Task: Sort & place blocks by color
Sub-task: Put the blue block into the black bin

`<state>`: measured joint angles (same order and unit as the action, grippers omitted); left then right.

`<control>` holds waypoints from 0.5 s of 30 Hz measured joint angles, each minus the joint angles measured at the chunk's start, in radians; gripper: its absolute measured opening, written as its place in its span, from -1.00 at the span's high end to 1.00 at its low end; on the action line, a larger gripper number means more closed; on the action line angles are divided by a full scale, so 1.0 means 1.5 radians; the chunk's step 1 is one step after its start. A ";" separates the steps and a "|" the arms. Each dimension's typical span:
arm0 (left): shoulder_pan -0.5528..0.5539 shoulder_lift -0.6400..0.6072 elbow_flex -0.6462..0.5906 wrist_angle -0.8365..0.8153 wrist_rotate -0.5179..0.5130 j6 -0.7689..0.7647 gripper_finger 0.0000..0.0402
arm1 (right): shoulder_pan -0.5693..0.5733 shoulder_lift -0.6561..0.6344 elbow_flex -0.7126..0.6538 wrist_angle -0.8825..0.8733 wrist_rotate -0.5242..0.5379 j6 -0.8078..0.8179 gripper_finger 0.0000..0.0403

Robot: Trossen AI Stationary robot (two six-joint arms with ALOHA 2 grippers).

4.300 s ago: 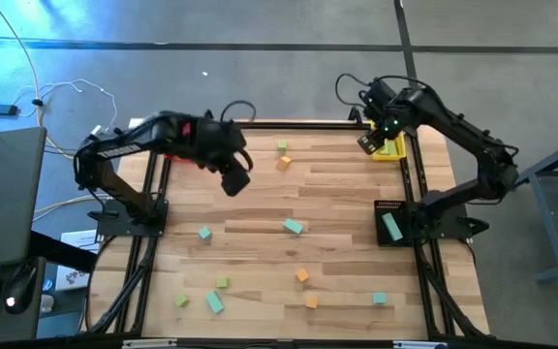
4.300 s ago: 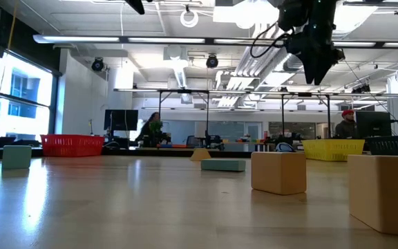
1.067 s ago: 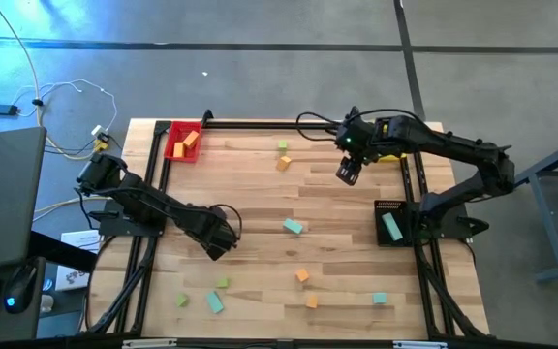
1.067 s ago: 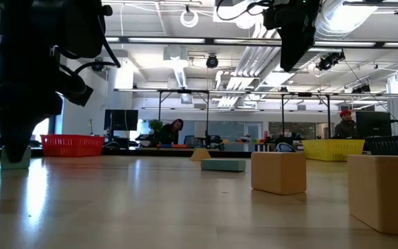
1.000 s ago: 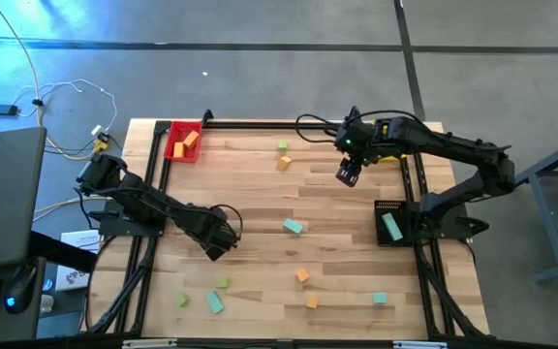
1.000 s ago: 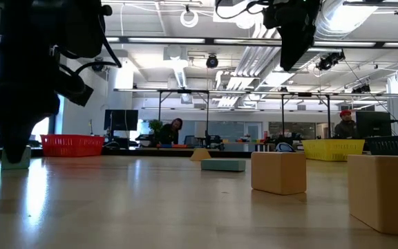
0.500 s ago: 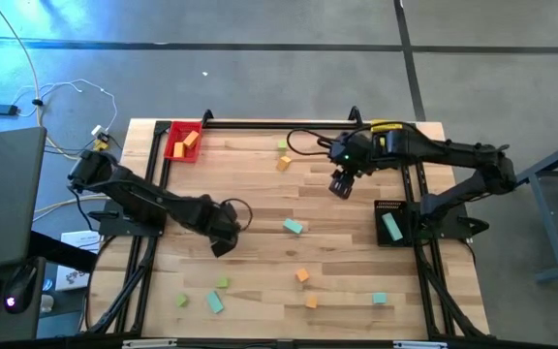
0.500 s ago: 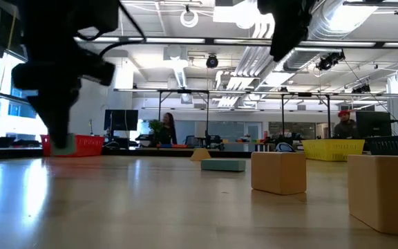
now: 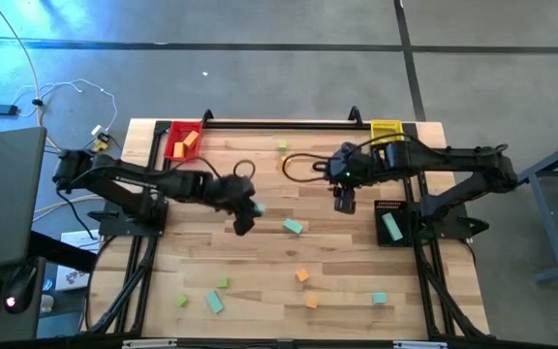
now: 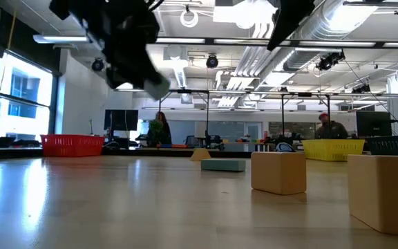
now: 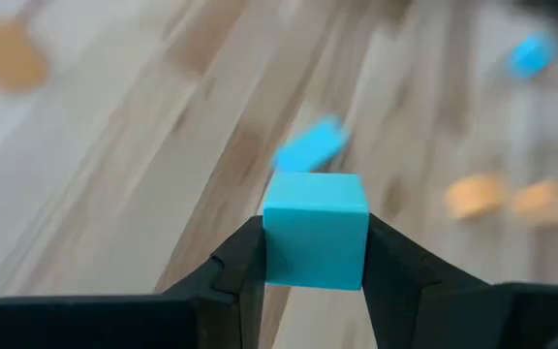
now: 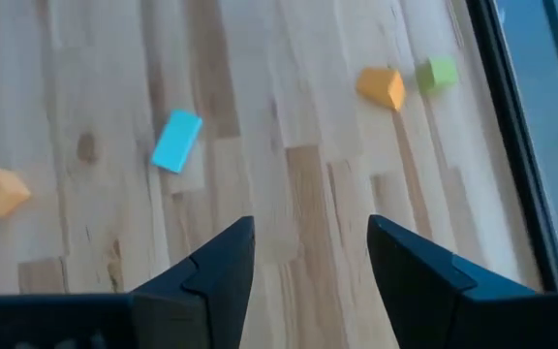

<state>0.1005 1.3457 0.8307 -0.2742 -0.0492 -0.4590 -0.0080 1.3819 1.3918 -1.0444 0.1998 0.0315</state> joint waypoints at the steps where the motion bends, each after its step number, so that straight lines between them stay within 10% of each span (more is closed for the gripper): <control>1: 0.013 -0.003 0.000 0.025 0.020 0.007 0.46 | 0.008 0.000 0.000 0.010 0.005 -0.011 0.07; 15: 0.154 -0.004 0.000 0.334 0.256 0.014 0.46 | 0.126 0.000 0.000 0.179 0.122 -0.197 0.07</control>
<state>0.3314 1.3399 0.8307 0.2266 0.3354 -0.4373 0.1815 1.3819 1.3918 -0.7758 0.3828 -0.2639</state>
